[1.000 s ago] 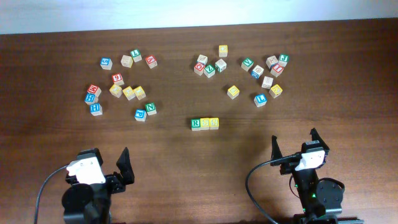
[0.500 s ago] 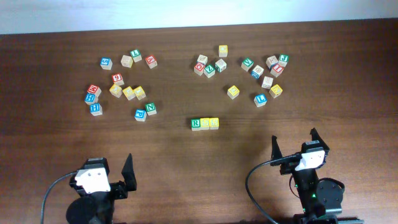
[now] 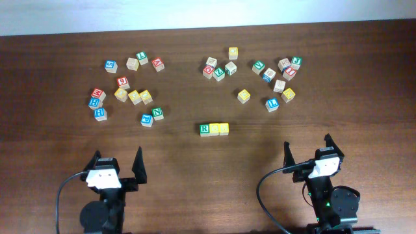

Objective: Spell out RSS

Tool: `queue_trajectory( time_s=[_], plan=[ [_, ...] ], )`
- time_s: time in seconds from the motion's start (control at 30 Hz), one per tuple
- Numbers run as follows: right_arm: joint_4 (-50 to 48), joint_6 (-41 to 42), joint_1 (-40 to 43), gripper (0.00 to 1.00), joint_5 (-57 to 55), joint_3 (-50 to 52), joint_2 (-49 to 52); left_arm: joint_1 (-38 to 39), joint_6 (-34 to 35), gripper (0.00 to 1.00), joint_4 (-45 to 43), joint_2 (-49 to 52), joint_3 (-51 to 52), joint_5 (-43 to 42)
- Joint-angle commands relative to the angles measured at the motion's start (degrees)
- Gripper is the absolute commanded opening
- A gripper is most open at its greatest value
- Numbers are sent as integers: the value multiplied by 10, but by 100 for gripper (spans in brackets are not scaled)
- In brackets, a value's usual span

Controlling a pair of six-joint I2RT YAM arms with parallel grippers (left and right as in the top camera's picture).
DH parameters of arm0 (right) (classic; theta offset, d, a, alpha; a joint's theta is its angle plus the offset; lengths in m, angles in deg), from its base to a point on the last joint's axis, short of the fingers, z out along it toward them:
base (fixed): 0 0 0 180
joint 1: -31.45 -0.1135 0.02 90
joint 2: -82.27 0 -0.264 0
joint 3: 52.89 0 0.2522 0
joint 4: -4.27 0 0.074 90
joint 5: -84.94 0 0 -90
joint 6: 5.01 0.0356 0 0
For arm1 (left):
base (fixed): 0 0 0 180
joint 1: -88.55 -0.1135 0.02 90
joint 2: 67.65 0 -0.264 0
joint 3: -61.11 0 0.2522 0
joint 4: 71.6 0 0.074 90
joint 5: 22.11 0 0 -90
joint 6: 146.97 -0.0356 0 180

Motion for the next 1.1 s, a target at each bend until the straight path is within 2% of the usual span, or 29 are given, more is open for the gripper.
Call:
queue_trajectory(
  time_s=[0.0,0.5,0.73,1.07],
  plan=[
    [3,0,4,99,9,3,-5,3,-7,99,-24,-6,21,-13],
    [3,0,4,98,10,3,-5,5,-7,99,-46,-6,38,-10],
    [3,0,4,98,9,3,-5,33,-2,99,-70,-6,51,12],
    [3,0,4,98,10,3,-5,32,8,99,-70,-6,51,42]
  ],
)
